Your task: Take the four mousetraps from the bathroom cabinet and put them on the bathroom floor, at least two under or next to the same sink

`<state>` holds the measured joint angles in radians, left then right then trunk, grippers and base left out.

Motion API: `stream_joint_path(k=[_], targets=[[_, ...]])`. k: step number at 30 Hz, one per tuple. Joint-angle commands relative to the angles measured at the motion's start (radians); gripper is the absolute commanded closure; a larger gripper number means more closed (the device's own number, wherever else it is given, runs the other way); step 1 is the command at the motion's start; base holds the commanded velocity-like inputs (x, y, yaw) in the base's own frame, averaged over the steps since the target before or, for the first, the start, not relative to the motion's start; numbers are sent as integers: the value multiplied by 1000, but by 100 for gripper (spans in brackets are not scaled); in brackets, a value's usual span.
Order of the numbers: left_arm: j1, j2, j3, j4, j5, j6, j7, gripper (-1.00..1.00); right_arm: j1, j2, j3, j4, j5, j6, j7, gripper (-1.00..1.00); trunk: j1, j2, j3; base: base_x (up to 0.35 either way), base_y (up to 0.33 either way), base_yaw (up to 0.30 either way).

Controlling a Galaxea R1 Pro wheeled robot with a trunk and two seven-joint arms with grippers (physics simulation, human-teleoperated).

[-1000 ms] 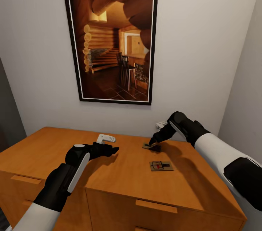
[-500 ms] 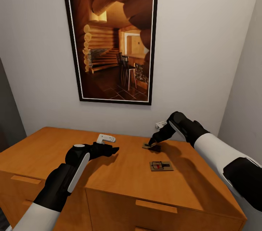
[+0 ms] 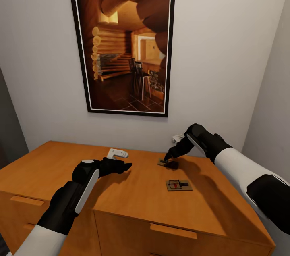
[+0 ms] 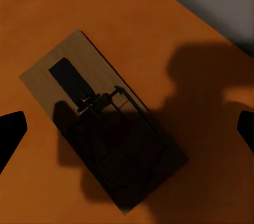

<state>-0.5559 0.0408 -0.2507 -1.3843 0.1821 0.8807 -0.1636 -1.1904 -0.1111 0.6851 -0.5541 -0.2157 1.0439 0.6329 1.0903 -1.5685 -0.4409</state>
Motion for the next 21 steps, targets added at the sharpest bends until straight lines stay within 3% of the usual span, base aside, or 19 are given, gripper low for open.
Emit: stream_joint_path(k=[1,21], targets=[[-1,1,-1,-1,4,4,1,-100,-2,-1,8,-1,-10,3,-3,-100,0,-1,-1,6,0,0],[-1,1,-1,-1,4,-9,1,-100,-2,4,13,0,-8,3,-16,-100,0,-1,-1,1,0,0]])
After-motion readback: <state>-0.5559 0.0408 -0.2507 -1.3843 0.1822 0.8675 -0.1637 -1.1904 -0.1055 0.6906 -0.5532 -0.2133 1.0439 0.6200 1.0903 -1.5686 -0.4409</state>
